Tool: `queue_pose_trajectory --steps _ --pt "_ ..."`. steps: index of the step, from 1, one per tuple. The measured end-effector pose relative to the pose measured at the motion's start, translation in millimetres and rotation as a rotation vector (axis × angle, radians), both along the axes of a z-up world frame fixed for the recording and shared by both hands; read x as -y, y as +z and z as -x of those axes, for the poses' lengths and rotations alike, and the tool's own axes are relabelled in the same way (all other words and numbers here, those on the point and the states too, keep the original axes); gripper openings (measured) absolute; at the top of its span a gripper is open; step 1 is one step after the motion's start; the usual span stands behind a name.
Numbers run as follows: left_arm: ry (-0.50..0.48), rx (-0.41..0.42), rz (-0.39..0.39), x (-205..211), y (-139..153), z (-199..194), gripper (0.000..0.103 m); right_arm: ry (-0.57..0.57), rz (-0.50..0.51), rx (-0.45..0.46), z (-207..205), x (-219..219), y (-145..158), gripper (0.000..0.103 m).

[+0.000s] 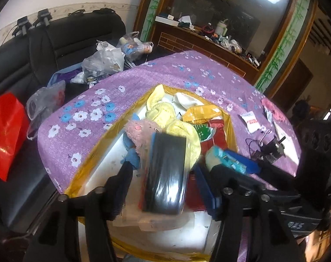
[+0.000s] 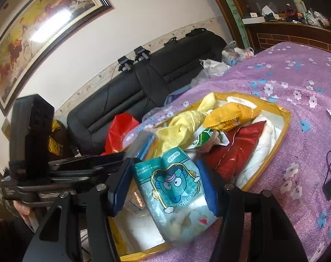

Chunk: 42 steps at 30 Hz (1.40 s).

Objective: Organize soft objects

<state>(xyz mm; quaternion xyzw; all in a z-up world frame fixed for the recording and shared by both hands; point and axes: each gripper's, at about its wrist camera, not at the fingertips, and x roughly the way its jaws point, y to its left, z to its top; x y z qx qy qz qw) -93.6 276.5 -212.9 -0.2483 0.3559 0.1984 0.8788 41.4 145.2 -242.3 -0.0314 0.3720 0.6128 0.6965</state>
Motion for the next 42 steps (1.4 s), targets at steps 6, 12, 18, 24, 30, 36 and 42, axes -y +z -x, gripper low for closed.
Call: queue_pose_trajectory --steps 6,12,18,24,30,36,42 --pt "-0.012 0.076 0.003 5.1 14.5 5.1 0.07 -0.05 -0.083 -0.056 -14.7 16.9 7.0 0.074" --pt "-0.006 0.126 -0.024 12.4 26.6 8.3 0.083 -0.099 -0.174 -0.123 -30.6 34.9 14.8 0.077" --pt "-0.044 0.11 -0.051 27.1 29.9 1.0 0.083 -0.156 -0.165 -0.129 -38.9 39.0 15.0 0.078" --pt "-0.084 0.106 -0.066 44.7 31.8 -9.2 0.083 -0.215 -0.142 -0.148 -50.1 44.7 11.6 0.078" --pt "-0.116 0.104 -0.071 63.2 33.9 -24.9 0.083 -0.264 -0.127 -0.172 -60.3 53.3 9.9 0.078" --pt "-0.119 0.072 -0.131 73.3 32.4 -30.8 0.083 -0.281 -0.124 -0.193 -65.4 56.5 6.0 0.078" --pt "-0.053 0.041 -0.188 73.4 25.6 -23.6 0.083 -0.268 -0.09 -0.155 -57.4 49.0 3.7 0.078"
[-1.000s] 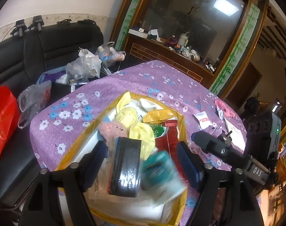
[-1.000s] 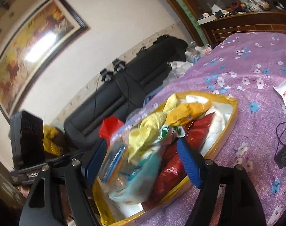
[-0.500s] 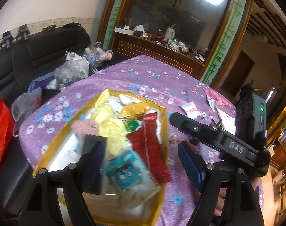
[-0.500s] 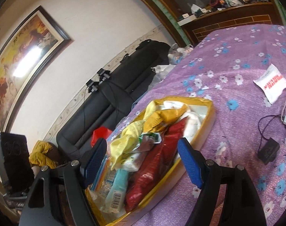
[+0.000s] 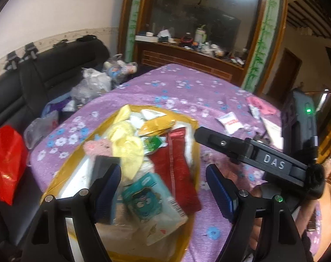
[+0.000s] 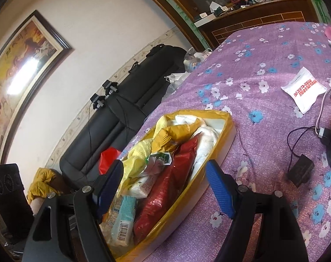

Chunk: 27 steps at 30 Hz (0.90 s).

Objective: Organize soft objects

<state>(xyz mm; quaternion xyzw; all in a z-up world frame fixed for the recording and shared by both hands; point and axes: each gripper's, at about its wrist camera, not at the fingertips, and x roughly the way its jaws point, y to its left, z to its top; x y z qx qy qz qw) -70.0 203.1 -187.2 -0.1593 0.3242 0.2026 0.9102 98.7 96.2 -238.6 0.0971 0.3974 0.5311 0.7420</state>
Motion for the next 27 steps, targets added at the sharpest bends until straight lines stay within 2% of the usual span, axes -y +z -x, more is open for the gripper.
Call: queue_pose_trajectory --steps 5,9,27 --pt "0.025 -0.021 -0.044 -1.5 -0.2 3.5 0.083 0.024 0.029 0.035 8.6 -6.8 0.0 0.078" --pt "0.053 -0.013 -0.028 -6.9 0.4 6.3 0.088 0.036 0.045 0.046 10.7 -10.3 -1.4 0.078" --pt "0.106 -0.018 -0.006 -13.2 1.6 13.6 0.093 0.051 0.064 0.062 13.6 -16.1 -3.5 0.078"
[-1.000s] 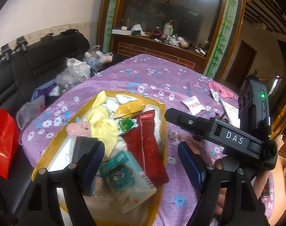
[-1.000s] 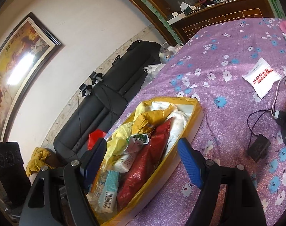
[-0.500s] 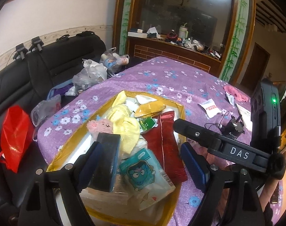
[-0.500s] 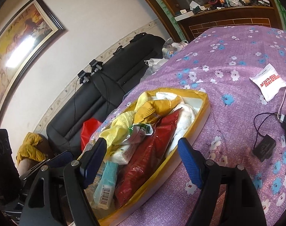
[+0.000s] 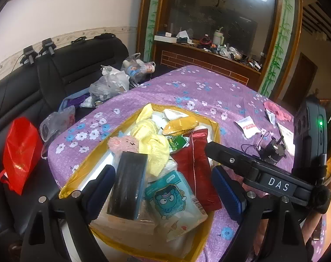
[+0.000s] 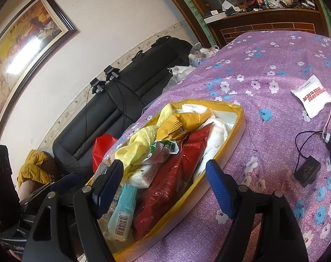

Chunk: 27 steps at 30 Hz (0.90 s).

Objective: Organize soft objects

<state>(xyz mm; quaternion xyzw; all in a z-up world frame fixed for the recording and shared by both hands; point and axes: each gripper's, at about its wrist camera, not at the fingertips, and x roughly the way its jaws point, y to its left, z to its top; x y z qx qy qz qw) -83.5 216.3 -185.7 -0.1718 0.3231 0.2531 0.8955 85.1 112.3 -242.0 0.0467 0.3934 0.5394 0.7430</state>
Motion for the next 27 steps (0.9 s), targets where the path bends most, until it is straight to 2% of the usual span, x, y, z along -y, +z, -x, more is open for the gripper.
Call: queue_pose_trajectory --steps 10,15,21,27 --pt "0.028 -0.017 0.007 -6.3 0.3 8.5 0.096 -0.053 -0.027 -0.026 13.1 22.4 0.1 0.087" --pt "0.035 -0.05 0.012 -5.7 -4.8 9.9 0.097 -0.147 0.021 -0.043 25.2 37.4 -4.6 0.086" --pt "0.042 -0.079 -0.04 1.2 -2.6 12.9 0.098 -0.178 0.049 -0.049 31.0 46.5 -6.6 0.086" --pt "0.051 -0.085 -0.037 -0.9 -3.4 18.5 0.098 -0.196 0.1 -0.009 39.5 46.0 -5.2 0.086"
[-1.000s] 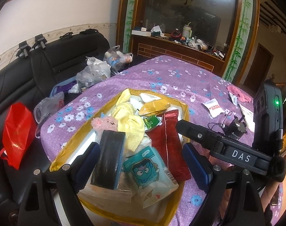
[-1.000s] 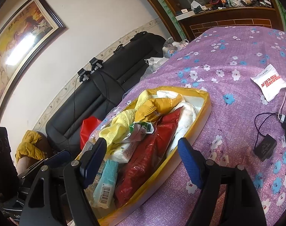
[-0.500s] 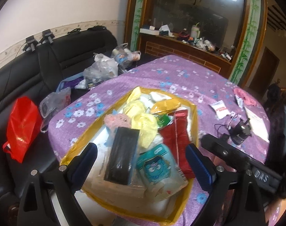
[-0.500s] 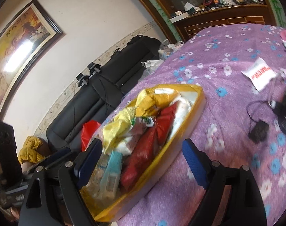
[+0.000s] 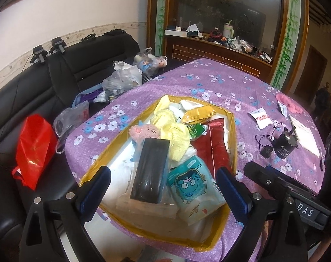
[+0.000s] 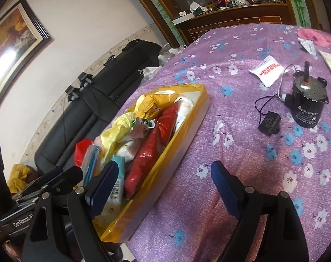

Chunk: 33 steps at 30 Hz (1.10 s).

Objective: Organize soft objects

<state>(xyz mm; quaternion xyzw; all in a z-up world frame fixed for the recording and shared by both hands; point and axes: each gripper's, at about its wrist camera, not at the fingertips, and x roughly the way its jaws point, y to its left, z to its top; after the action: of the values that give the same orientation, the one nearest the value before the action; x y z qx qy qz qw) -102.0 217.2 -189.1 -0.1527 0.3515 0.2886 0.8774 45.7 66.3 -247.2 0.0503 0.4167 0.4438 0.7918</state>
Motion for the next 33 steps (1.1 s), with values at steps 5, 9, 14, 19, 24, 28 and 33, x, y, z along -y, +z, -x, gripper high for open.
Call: queue_pose_trajectory --steps 5,9,14,19,24,28,33 --pt "0.01 0.001 -0.001 -4.5 1.4 5.2 0.099 0.006 0.014 0.033 6.7 -4.9 5.9 0.086" --pt "0.028 0.007 0.001 -9.7 2.1 8.6 0.099 0.009 0.017 0.052 10.0 -7.3 11.0 0.086" --pt "0.039 0.007 0.004 -14.3 1.3 10.7 0.099 0.005 0.017 0.047 8.9 -8.7 11.5 0.086" --pt "0.038 0.006 0.005 -14.9 1.0 10.8 0.099 0.005 0.017 0.039 7.6 -10.0 10.1 0.086" --pt "0.037 0.006 0.005 -14.6 1.0 10.7 0.099 0.01 0.02 0.04 8.3 -12.0 9.8 0.086" --pt "0.038 -0.001 0.001 -15.5 -0.3 9.3 0.099 0.015 0.023 0.044 9.7 -12.7 10.3 0.086" --pt "0.033 -0.002 -0.002 -14.8 -1.5 9.3 0.099 0.017 0.024 0.049 11.1 -13.3 12.8 0.086"
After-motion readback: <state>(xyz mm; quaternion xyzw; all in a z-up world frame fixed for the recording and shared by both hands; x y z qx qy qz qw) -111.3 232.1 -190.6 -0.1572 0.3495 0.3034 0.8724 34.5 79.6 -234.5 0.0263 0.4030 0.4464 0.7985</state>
